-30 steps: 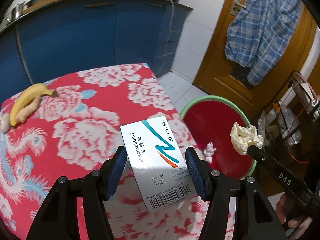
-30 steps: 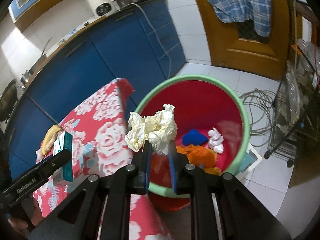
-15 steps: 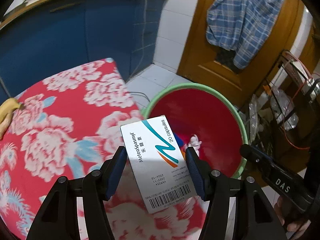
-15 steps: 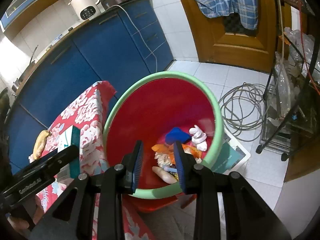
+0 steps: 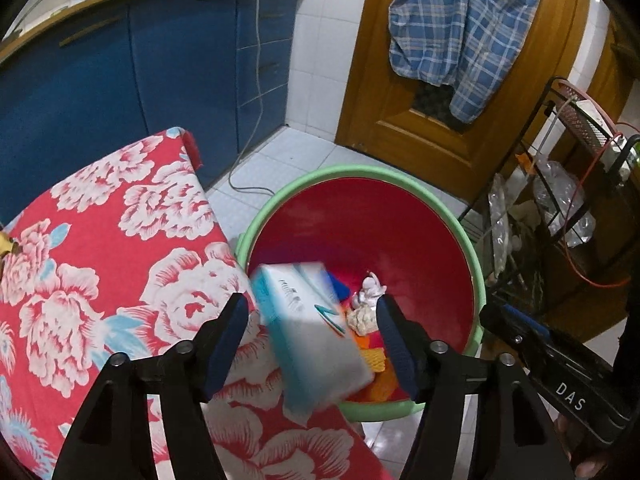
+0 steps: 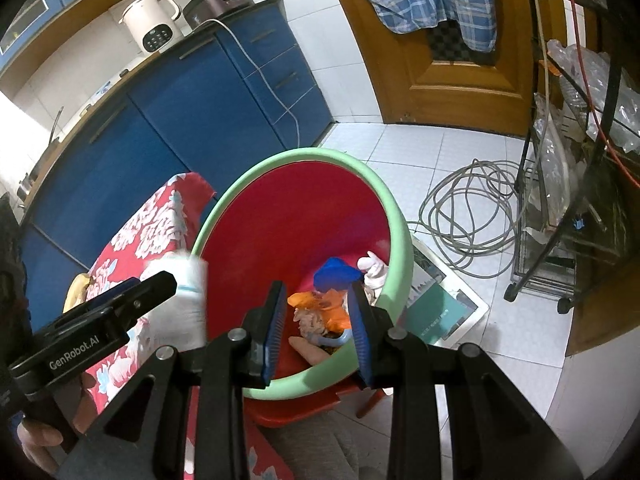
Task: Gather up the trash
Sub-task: 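Carry the paper and medicine box over the red bucket and open both grippers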
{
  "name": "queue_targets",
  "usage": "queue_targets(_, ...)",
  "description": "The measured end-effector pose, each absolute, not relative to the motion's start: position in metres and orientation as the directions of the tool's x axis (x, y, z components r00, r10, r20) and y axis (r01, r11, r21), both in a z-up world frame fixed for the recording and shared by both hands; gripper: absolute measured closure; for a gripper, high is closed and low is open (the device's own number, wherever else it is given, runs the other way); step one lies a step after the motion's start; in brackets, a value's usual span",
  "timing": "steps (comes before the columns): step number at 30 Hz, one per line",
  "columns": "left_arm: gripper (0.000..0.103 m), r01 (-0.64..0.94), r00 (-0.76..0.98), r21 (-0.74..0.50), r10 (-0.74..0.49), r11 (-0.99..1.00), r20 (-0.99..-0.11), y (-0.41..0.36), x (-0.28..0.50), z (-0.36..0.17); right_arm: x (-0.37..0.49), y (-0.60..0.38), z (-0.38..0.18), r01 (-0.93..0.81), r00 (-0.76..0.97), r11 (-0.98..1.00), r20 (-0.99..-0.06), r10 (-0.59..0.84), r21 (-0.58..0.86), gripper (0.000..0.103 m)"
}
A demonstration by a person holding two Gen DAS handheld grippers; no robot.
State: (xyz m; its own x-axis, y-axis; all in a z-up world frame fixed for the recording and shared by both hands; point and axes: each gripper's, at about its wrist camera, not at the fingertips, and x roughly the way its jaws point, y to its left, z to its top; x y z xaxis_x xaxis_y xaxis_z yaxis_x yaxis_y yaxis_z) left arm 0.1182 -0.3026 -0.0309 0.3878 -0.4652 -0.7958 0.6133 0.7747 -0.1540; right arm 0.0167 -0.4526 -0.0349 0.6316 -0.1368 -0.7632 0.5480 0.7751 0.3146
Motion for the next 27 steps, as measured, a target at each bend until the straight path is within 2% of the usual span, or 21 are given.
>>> queue_targets(10, 0.035, 0.603, 0.399, -0.157, -0.466, 0.782, -0.790, -0.293, 0.116, -0.027, 0.016, -0.446, -0.030, 0.533, 0.643, 0.786, -0.754, -0.136, 0.313, 0.069)
queue_targets(27, 0.035, 0.518, 0.456, -0.169, -0.438, 0.839, -0.775, -0.238, 0.107, -0.013, 0.016, -0.408, -0.008, 0.461, 0.678, 0.835, -0.726, -0.113, 0.301, 0.051)
